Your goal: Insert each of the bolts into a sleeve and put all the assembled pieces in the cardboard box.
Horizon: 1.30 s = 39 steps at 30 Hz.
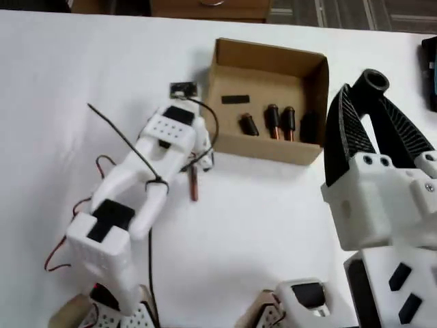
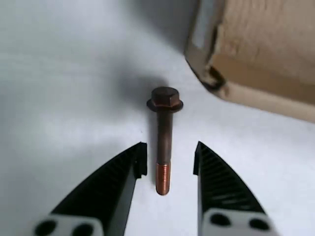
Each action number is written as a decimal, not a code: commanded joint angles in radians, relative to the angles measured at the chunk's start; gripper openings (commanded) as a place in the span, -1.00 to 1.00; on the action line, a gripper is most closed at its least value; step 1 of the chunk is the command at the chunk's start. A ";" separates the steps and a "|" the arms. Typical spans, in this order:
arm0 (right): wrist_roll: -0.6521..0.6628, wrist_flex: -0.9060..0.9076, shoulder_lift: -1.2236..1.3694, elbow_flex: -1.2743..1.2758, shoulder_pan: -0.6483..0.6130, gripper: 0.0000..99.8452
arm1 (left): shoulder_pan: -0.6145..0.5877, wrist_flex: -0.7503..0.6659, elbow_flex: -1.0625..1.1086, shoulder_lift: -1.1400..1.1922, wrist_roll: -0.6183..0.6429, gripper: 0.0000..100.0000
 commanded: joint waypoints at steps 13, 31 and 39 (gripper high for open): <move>0.008 -0.028 0.005 0.005 0.008 -0.96 | 0.011 -0.172 0.119 -0.008 0.008 -0.64; 0.008 -0.050 0.005 0.006 0.008 -0.96 | 0.012 -0.295 0.186 0.069 0.006 -0.96; 0.008 -0.047 -0.002 0.006 0.008 -0.96 | 0.011 -0.172 0.045 0.153 0.008 -0.96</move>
